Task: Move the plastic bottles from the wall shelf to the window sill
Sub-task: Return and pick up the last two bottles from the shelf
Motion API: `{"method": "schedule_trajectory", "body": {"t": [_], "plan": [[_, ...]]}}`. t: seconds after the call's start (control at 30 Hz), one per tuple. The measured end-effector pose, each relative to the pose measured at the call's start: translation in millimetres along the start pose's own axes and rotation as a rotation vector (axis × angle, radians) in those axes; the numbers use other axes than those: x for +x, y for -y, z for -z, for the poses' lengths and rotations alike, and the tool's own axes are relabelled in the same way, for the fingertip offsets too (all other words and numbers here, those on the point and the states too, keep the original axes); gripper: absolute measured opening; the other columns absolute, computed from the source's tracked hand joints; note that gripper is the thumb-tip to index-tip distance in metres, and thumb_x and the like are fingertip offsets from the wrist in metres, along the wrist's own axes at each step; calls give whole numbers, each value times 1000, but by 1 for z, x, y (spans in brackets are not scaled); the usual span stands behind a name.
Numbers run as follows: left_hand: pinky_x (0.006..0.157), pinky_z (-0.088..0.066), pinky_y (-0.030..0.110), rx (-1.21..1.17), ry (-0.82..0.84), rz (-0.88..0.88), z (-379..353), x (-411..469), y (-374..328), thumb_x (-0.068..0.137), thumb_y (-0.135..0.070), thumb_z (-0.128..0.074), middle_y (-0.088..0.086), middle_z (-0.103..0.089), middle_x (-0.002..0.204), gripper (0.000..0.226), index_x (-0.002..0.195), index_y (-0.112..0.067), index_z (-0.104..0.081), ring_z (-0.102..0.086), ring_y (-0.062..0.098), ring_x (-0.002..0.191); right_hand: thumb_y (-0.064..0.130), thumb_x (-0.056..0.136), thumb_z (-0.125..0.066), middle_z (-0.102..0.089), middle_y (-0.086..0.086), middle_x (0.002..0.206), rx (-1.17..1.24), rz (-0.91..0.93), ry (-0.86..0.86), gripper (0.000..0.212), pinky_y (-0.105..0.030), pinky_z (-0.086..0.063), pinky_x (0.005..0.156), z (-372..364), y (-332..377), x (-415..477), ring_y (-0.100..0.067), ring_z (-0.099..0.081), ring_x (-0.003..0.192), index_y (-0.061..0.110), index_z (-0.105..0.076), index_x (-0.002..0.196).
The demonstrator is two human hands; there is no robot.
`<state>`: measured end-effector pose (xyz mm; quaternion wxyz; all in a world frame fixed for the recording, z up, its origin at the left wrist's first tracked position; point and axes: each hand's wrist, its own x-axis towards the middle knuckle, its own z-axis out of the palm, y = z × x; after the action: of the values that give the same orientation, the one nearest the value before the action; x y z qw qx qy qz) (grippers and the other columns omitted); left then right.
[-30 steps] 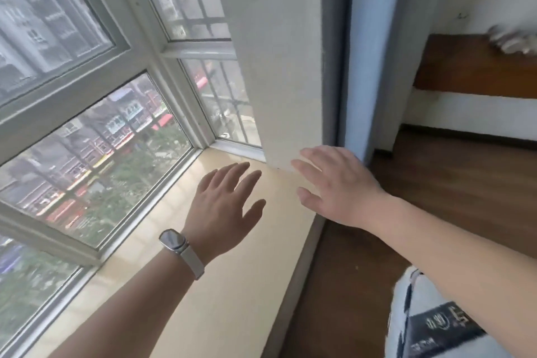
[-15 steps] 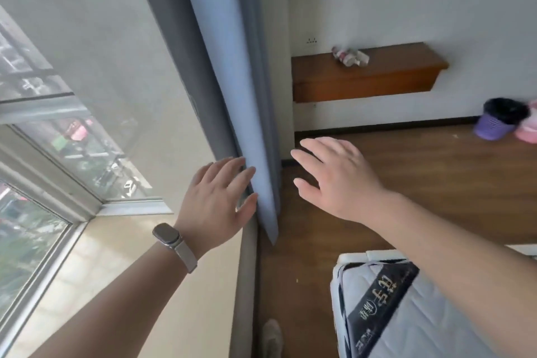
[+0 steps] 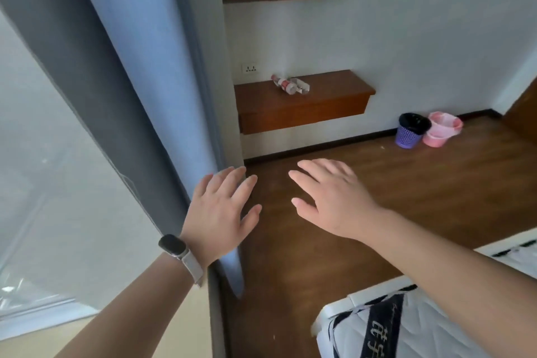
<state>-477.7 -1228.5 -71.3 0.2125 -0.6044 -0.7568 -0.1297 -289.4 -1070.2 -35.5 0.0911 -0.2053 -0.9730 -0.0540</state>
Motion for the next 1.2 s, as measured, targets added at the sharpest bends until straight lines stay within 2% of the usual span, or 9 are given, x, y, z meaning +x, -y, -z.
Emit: {"method": "schedule_trajectory", "body": {"t": [0.2, 0.4, 0.53, 0.93, 1.07, 1.2], "plan": [[101, -46, 54, -43, -30, -53, -24, 53, 50, 91, -44, -51, 13, -65, 131, 50, 126, -12, -65, -59, 37, 122, 51, 93, -35, -58, -6, 137, -14, -87, -13, 57, -50, -43, 103, 1, 2, 58, -30, -53, 124, 19, -58, 134], [100, -46, 54, -94, -106, -87, -36, 92, 59, 91, -43, -48, 11, -68, 126, 48, 123, -13, -68, -62, 37, 116, 52, 93, -35, -59, -6, 137, -55, -150, 3, 56, -49, -43, 103, 2, -14, 80, -29, -54, 124, 20, -58, 134], [102, -42, 53, -132, -135, -51, -49, 119, 63, 92, -43, -51, 10, -66, 129, 47, 125, -13, -66, -59, 35, 118, 51, 93, -36, -58, -5, 137, -40, -190, -9, 56, -48, -43, 103, -3, -34, 99, -29, -54, 124, 20, -57, 134], [105, -43, 54, -173, 30, -46, -115, 242, 59, 94, -50, -40, 9, -66, 133, 56, 128, -15, -67, -60, 33, 125, 52, 96, -36, -55, -3, 141, 10, -276, 9, 54, -44, -42, 105, -53, -137, 173, -26, -50, 129, 23, -54, 138], [107, -44, 55, -156, 79, -96, -140, 300, 57, 93, -53, -40, 7, -64, 137, 58, 132, -17, -64, -57, 31, 128, 55, 96, -31, -53, -2, 144, 45, -324, -1, 57, -44, -40, 107, -60, -183, 202, -25, -48, 132, 25, -51, 140], [107, -43, 57, -124, 100, -142, -159, 348, 61, 93, -54, -40, 9, -64, 136, 59, 132, -16, -64, -57, 33, 128, 56, 97, -37, -51, -2, 147, 39, -341, -7, 54, -44, -38, 109, -65, -218, 230, -25, -47, 134, 27, -51, 141]]}}
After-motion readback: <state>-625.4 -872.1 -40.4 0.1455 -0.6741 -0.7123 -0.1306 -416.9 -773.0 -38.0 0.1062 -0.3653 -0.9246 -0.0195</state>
